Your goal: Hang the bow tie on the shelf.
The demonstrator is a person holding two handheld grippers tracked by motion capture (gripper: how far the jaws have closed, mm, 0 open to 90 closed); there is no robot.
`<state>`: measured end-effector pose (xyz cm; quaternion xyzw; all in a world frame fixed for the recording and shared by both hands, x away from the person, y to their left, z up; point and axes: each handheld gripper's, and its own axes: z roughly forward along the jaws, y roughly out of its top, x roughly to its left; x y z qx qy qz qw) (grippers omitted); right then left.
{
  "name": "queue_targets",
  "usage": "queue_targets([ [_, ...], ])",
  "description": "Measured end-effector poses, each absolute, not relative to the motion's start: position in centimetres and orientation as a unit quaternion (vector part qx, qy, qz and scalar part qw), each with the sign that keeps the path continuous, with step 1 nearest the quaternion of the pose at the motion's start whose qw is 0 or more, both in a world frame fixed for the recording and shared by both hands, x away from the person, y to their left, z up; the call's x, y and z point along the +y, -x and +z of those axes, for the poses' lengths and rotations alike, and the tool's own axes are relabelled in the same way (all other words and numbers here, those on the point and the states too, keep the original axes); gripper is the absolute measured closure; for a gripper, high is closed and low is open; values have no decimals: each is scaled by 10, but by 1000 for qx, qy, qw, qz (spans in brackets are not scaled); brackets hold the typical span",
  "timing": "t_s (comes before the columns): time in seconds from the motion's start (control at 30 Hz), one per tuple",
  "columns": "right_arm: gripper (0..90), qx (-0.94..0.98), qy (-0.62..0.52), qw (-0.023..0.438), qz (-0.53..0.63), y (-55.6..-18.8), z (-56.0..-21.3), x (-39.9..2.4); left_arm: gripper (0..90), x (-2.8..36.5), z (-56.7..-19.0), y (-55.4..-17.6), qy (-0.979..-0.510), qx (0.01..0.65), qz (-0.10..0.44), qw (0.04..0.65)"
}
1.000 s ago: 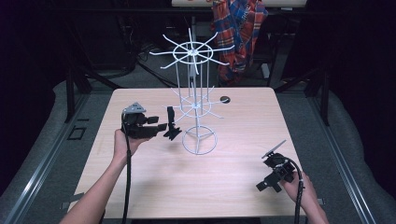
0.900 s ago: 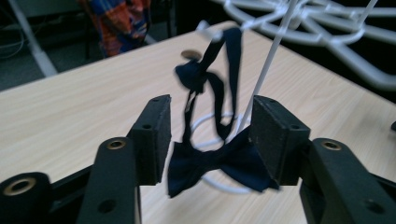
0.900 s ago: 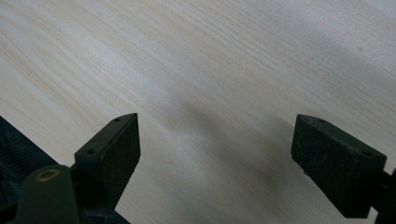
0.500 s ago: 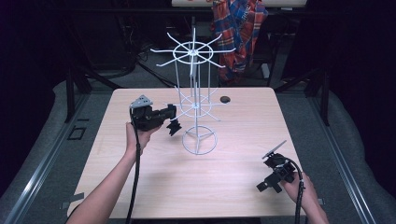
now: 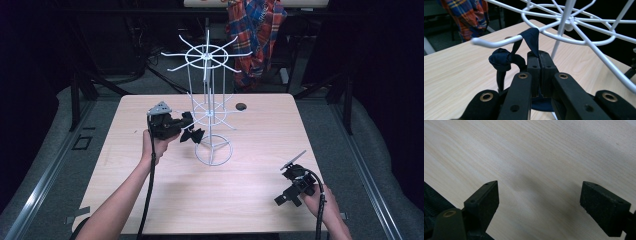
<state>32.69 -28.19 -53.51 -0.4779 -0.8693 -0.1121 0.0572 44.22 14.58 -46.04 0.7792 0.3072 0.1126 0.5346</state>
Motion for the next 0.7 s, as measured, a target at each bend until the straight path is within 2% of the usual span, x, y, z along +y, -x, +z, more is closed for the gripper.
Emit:
queue_targets([
  [0.27,154,-870,479,52,-108,-328,-535,-281,869,143,-462,-446,-790,288,96,533],
  [0.7,154,-868,481,42,-112,-327,-532,-282,560,163,-461,-445,-781,327,106,521],
])
